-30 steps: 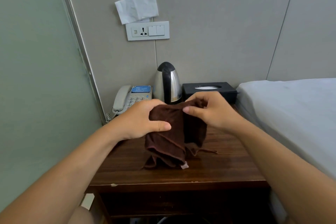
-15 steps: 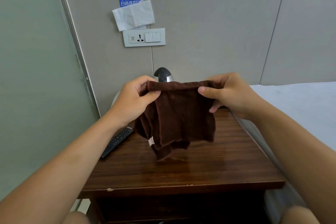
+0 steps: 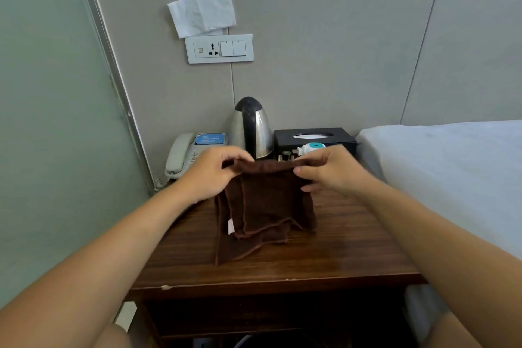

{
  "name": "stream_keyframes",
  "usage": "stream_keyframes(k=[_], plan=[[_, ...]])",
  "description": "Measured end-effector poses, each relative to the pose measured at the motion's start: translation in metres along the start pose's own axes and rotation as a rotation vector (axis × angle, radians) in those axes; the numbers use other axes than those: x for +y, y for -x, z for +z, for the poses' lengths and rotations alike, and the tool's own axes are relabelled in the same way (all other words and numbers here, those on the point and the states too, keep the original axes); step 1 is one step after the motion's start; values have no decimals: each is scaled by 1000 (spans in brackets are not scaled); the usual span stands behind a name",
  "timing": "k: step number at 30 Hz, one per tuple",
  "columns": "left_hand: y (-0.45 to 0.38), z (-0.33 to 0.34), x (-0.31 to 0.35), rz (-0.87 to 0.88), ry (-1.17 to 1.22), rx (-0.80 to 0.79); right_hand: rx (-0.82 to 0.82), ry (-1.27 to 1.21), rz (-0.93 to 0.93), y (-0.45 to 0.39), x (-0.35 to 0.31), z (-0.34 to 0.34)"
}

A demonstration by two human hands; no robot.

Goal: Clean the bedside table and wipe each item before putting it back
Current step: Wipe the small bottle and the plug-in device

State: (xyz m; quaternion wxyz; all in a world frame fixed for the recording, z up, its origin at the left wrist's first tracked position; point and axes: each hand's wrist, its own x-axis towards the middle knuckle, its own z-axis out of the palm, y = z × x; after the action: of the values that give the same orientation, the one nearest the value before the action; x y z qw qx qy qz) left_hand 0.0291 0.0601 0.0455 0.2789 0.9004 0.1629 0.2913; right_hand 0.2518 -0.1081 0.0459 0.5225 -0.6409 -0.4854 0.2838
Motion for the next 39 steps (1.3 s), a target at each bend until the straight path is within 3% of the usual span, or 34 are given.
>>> stream_keyframes(k=[3, 6, 8, 11, 13, 16, 29, 39], plan=[[24, 9, -18, -64, -154, -101, -129, 316, -76, -3, 28, 4], [52, 12, -24, -79, -352, -463, -387, 606, -28, 1, 42, -2], [63, 14, -26, -127, -339, -478, -467, 707, -37, 5, 46, 1], [61, 23, -28, -159, -267, -262, -275, 777, -210, 7, 49, 19], [58, 30, -26, -231, -371, -385, -288, 822, -258, 10, 51, 37], [63, 41, -22, -277, -491, -596, -387, 918, -164, 15, 61, 53], [34, 143, 62, -77, -551, -674, -300, 1032, 91, 87, 61, -61], [29, 166, 80, -66, -506, -665, -197, 937, 44, 125, 84, -85]])
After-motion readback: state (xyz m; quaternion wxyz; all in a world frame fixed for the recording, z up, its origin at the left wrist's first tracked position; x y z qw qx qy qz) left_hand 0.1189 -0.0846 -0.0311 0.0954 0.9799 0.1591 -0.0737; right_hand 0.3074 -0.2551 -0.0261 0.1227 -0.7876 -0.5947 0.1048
